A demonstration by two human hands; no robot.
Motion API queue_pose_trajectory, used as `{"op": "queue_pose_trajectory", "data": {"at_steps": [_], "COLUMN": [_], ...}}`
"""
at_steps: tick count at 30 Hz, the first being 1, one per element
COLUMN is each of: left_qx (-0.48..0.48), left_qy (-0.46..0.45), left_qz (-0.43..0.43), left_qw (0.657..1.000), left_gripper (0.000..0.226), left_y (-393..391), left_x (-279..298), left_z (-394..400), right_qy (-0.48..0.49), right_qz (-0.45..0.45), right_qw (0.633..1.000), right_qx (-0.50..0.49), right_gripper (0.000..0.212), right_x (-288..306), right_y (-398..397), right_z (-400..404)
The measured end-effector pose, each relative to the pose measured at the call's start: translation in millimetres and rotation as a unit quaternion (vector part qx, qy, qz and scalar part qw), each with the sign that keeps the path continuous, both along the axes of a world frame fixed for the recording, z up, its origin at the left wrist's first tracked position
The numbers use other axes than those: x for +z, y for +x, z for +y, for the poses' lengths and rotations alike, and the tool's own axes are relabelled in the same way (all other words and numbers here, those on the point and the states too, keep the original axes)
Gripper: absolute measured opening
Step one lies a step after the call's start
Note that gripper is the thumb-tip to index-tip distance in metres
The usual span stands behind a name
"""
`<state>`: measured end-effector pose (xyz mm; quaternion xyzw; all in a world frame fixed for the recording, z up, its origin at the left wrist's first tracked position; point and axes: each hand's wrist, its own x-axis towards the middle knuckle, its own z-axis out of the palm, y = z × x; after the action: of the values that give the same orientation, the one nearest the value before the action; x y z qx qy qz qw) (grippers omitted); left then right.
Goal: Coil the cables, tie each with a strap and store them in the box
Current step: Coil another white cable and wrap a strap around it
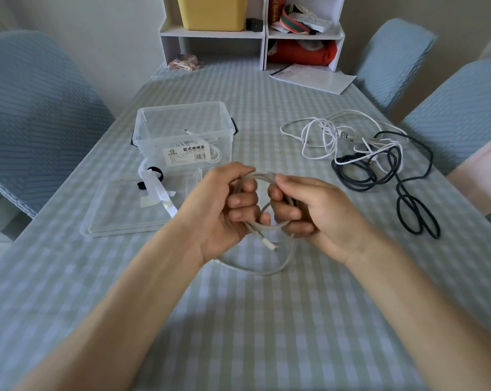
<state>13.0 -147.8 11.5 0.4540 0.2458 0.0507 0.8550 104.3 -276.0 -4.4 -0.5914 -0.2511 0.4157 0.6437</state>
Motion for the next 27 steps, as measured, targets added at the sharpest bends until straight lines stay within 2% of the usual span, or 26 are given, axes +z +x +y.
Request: {"op": "queue_pose_trajectory", "data": {"at_steps": [3, 5, 8, 13, 15, 19, 21, 23, 27], "left_qx": [-0.071, -0.071, -0.024, 0.072, 0.060, -0.020, -0.035, -0.028, 0.044], "left_qy": [0.120, 0.149, 0.096, -0.026, -0.019, 0.143, 0.184, 0.165, 0.062], "left_qz": [0.054, 0.079, 0.057, -0.028, -0.019, 0.065, 0.087, 0.078, 0.017], "left_qw": [0.989, 0.983, 0.993, 0.997, 0.998, 0.987, 0.979, 0.983, 0.997], "left_gripper": [0.040, 0.046, 0.049, 0.050, 0.048, 0.048, 0.050, 0.052, 0.049], "left_y": [-1.7, -0.8, 0.3, 1.4, 0.6, -3.0, -3.7, -2.4, -0.8], "left_x": [-0.1, -3.8, -6.3, -5.6, -5.0, -2.1, -3.0, -4.0, -1.7], "left_z": [2.0, -0.8, -4.2, -1.1, -0.6, -1.5, -2.6, -4.6, 0.5], "right_qy": [-0.053, -0.065, -0.054, 0.007, 0.008, -0.053, -0.065, -0.054, -0.030], "right_qz": [-0.083, -0.101, -0.111, -0.059, -0.056, -0.146, -0.167, -0.170, -0.187], "right_qw": [0.995, 0.992, 0.992, 0.998, 0.998, 0.988, 0.983, 0.984, 0.982], "right_qx": [0.014, 0.024, 0.007, 0.010, 0.001, 0.023, 0.036, 0.022, -0.023], "right_gripper": [0.033, 0.033, 0.035, 0.027, 0.029, 0.031, 0.031, 0.031, 0.031], "right_x": [0.0, -1.4, -1.3, -2.4, -2.3, -3.0, -2.6, -2.8, -5.7], "right_y": [0.4, -0.8, -2.6, -2.5, -2.6, -3.5, -4.8, -5.2, -1.1], "right_z": [-2.7, -3.5, -1.6, -0.3, 0.5, -0.3, -0.5, 0.3, -0.2]}}
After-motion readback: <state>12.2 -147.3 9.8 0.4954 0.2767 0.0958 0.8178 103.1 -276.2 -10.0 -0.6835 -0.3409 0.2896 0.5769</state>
